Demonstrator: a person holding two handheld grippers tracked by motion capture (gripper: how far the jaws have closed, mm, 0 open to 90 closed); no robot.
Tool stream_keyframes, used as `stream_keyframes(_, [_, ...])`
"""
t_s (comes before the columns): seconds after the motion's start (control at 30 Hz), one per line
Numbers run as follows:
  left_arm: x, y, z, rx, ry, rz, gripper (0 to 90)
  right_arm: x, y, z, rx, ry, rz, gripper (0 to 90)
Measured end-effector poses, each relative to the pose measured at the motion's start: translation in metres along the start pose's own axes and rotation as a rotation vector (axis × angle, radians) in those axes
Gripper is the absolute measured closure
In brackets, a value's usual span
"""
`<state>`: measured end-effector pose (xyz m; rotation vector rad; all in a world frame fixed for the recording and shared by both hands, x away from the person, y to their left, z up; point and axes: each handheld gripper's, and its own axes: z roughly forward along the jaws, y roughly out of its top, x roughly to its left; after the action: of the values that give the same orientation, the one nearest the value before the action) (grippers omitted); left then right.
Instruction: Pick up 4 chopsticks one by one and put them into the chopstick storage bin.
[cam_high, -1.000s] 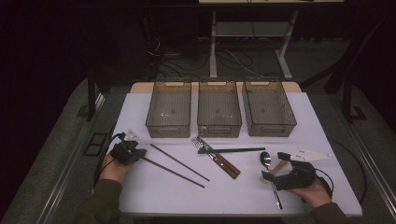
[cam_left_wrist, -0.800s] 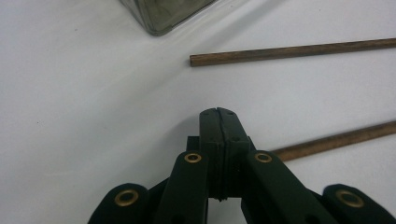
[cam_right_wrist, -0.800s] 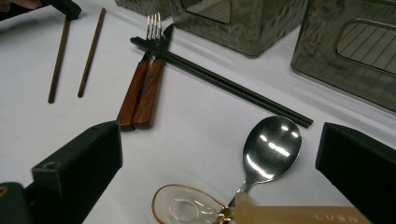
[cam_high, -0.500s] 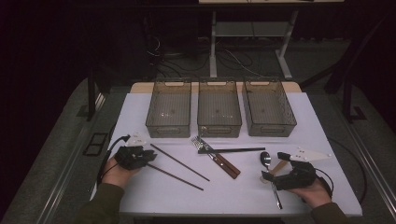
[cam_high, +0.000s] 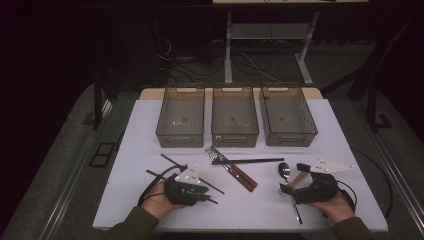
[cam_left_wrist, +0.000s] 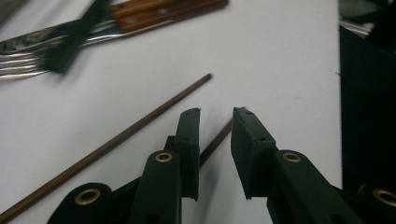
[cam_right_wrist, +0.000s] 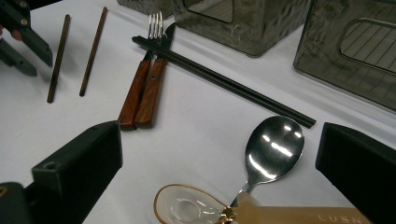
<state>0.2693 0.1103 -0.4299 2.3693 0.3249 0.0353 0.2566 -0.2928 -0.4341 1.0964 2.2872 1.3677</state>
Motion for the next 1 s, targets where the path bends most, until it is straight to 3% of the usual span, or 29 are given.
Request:
stream_keyframes(0.1, [-0.002, 0.002, 0.006, 0.025, -0.002, 0.027, 73.6, 0.000, 0.000, 0.000, 0.000, 0.000, -0.001, 0.5])
stream_keyframes(0.3, [0.001, 0.000, 0.014, 0.058, -0.005, 0.041, 77.2, 0.000, 0.000, 0.000, 0.001, 0.002, -0.001, 0.5])
stream_keyframes(1.0, [0.001, -0.001, 0.015, 0.047, -0.026, 0.037, 82.8, 0.001, 0.000, 0.000, 0.007, 0.004, -0.001, 0.5])
